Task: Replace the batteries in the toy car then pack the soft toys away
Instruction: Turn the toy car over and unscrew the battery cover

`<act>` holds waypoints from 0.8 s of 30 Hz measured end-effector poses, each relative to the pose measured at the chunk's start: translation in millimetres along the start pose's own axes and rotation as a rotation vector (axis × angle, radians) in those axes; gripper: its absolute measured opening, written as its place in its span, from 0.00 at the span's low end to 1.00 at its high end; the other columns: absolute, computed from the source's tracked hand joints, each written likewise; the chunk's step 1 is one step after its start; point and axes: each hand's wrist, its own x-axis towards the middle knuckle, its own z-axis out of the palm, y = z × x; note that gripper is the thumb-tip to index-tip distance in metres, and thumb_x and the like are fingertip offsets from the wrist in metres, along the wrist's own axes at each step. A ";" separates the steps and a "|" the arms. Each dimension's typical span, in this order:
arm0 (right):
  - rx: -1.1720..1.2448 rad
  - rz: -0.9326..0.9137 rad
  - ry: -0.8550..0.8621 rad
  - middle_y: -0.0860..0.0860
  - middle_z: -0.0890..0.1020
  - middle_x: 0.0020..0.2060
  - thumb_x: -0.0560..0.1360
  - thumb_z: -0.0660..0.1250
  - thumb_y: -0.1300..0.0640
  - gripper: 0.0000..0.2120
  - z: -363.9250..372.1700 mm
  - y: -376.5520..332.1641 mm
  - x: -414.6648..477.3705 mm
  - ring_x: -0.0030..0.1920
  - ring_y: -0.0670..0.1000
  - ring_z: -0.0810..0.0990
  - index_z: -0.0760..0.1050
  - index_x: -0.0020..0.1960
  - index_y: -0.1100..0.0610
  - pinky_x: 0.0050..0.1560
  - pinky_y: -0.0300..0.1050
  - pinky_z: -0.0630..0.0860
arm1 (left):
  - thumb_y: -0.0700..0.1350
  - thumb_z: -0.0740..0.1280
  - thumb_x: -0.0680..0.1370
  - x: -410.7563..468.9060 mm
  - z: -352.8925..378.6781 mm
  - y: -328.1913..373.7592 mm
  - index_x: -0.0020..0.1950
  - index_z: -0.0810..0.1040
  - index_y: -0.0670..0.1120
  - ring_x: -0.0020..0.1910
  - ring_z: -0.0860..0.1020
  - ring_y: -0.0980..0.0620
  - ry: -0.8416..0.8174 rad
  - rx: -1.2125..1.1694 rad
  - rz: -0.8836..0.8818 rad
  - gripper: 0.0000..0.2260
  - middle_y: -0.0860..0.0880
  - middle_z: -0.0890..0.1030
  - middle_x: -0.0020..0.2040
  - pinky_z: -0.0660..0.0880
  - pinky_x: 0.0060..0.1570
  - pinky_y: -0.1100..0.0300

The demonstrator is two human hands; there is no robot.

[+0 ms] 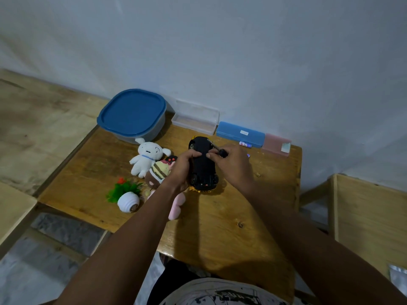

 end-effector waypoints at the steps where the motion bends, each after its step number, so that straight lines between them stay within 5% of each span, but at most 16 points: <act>1: -0.013 -0.008 0.008 0.48 0.85 0.44 0.74 0.72 0.47 0.11 0.6 0.7 -0.3 0.45 0.48 0.80 0.85 0.51 0.52 0.43 0.50 0.79 | 0.47 0.60 0.78 0.4 0.0 0.5 0.69 0.74 0.41 0.48 0.81 0.42 0.005 0.013 0.001 0.21 0.40 0.82 0.52 0.79 0.47 0.49; 6: -0.065 -0.049 0.043 0.49 0.84 0.45 0.76 0.70 0.49 0.10 1.6 2.8 -3.4 0.43 0.48 0.79 0.84 0.52 0.54 0.39 0.44 0.76 | 0.50 0.61 0.76 4.6 2.0 -1.9 0.67 0.76 0.43 0.52 0.81 0.40 0.009 0.086 -0.011 0.22 0.39 0.82 0.55 0.78 0.53 0.46; 13: -0.038 -0.005 -0.002 0.47 0.83 0.38 0.74 0.70 0.51 0.07 3.4 10.0 -9.1 0.39 0.47 0.80 0.84 0.46 0.53 0.38 0.47 0.79 | 0.46 0.58 0.79 5.5 5.1 -10.3 0.64 0.78 0.42 0.46 0.83 0.44 0.016 0.108 -0.055 0.17 0.40 0.84 0.51 0.79 0.45 0.52; 20: 0.102 0.067 0.008 0.45 0.83 0.35 0.72 0.72 0.57 0.02 -1.2 28.0 -11.7 0.38 0.43 0.79 0.83 0.41 0.54 0.36 0.36 0.74 | 0.47 0.60 0.79 6.6 4.5 -14.1 0.66 0.76 0.41 0.47 0.83 0.42 0.080 0.121 -0.068 0.18 0.40 0.83 0.52 0.79 0.43 0.52; 24: 0.012 0.154 -0.053 0.45 0.76 0.26 0.71 0.72 0.56 0.08 3.0 72.5 -28.5 0.28 0.42 0.71 0.79 0.33 0.54 0.31 0.42 0.69 | 0.47 0.63 0.78 9.1 -3.6 -19.6 0.67 0.74 0.41 0.49 0.81 0.41 0.184 0.071 -0.069 0.20 0.39 0.81 0.55 0.79 0.42 0.52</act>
